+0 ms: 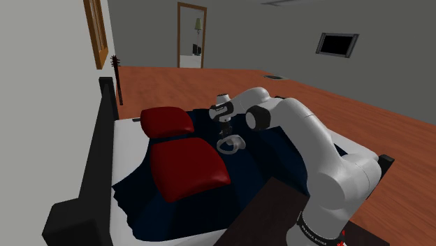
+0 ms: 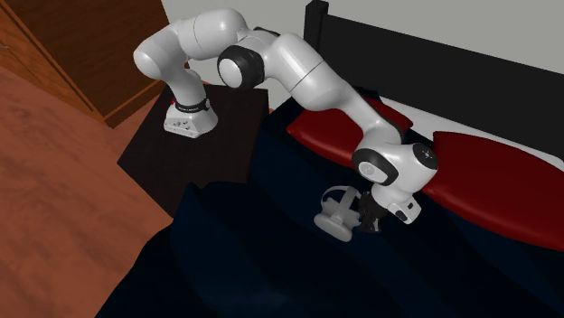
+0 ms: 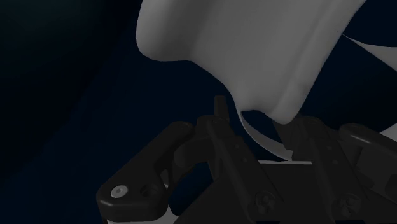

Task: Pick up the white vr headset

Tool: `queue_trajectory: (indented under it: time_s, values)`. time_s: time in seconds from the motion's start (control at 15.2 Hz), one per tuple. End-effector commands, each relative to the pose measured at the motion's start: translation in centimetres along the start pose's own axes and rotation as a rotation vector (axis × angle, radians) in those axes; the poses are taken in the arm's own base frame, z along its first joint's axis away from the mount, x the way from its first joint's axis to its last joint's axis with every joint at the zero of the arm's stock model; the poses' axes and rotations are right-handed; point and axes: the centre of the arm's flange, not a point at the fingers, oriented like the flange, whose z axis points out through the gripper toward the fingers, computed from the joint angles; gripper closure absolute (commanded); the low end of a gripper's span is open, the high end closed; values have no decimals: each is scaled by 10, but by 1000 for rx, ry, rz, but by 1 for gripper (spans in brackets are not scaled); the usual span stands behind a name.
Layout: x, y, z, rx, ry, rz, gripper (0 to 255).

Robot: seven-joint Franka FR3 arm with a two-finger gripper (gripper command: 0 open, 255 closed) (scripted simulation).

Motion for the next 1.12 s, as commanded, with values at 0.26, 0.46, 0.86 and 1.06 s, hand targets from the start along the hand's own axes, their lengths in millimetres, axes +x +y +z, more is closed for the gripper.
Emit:
queue_trajectory:
  time_s: [0.26, 0.46, 0.86, 1.06]
  values:
    - [-2, 1, -10, 0, -1, 0, 255]
    - [-5, 2, -25, 0, -1, 0, 255]
    - [-10, 5, -56, 0, -1, 0, 255]
    - [-13, 7, -72, 0, -1, 0, 255]
